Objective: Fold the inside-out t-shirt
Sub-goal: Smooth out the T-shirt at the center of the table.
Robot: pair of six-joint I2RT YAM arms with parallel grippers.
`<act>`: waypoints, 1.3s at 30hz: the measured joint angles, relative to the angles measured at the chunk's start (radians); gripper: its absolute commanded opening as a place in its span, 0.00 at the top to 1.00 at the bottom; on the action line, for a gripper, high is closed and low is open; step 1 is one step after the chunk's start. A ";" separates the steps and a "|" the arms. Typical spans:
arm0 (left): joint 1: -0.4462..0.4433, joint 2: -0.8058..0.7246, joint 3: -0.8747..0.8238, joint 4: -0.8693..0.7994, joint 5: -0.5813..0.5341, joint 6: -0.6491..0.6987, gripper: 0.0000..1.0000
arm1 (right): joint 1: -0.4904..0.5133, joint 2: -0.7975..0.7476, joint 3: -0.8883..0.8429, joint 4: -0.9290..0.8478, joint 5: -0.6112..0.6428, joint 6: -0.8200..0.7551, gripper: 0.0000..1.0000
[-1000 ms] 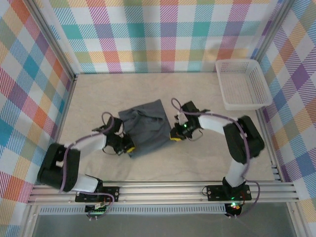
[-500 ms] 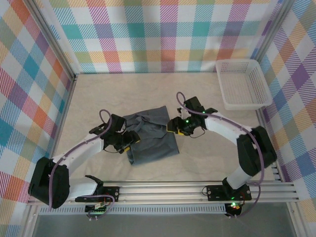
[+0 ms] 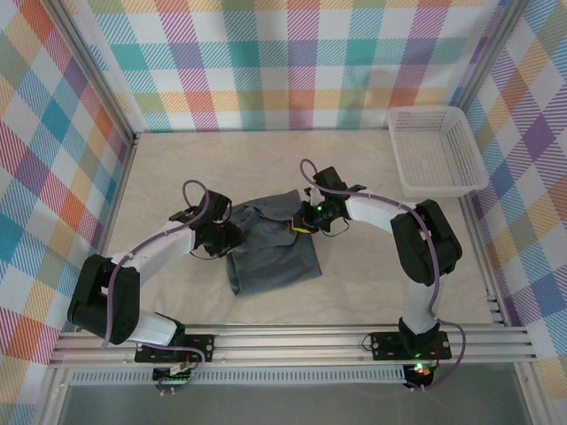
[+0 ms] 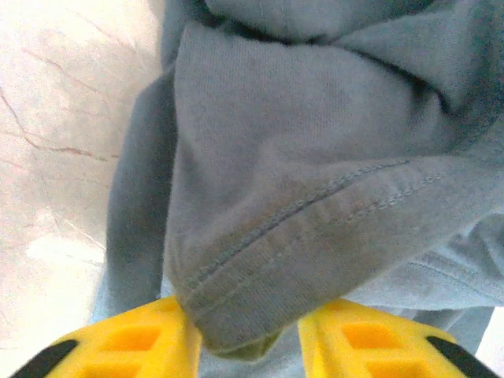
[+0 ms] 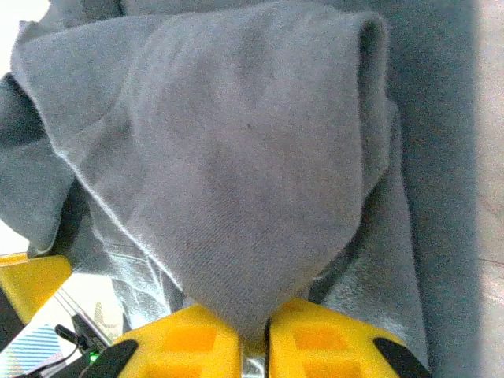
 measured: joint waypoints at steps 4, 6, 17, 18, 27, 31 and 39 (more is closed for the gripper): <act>0.038 0.000 0.000 0.003 0.010 0.002 0.94 | 0.000 0.000 0.005 -0.002 -0.011 0.018 0.94; 0.062 0.005 0.006 0.009 0.032 0.000 0.98 | -0.003 0.000 0.021 -0.002 -0.022 0.048 0.94; 0.227 0.386 0.390 0.127 0.153 0.003 0.50 | -0.100 0.324 0.489 -0.027 -0.051 0.137 0.47; 0.247 0.418 0.422 0.131 0.156 0.006 0.48 | -0.108 0.357 0.545 -0.052 -0.048 0.127 0.45; 0.383 0.347 0.431 0.089 0.142 0.069 0.24 | -0.151 0.251 0.512 -0.153 0.041 -0.067 0.27; 0.362 0.248 0.347 0.073 0.124 0.124 0.17 | -0.143 0.198 0.428 -0.159 0.075 -0.186 0.21; 0.303 0.256 0.264 0.040 0.106 0.182 0.17 | -0.096 0.320 0.526 -0.203 0.152 -0.345 0.22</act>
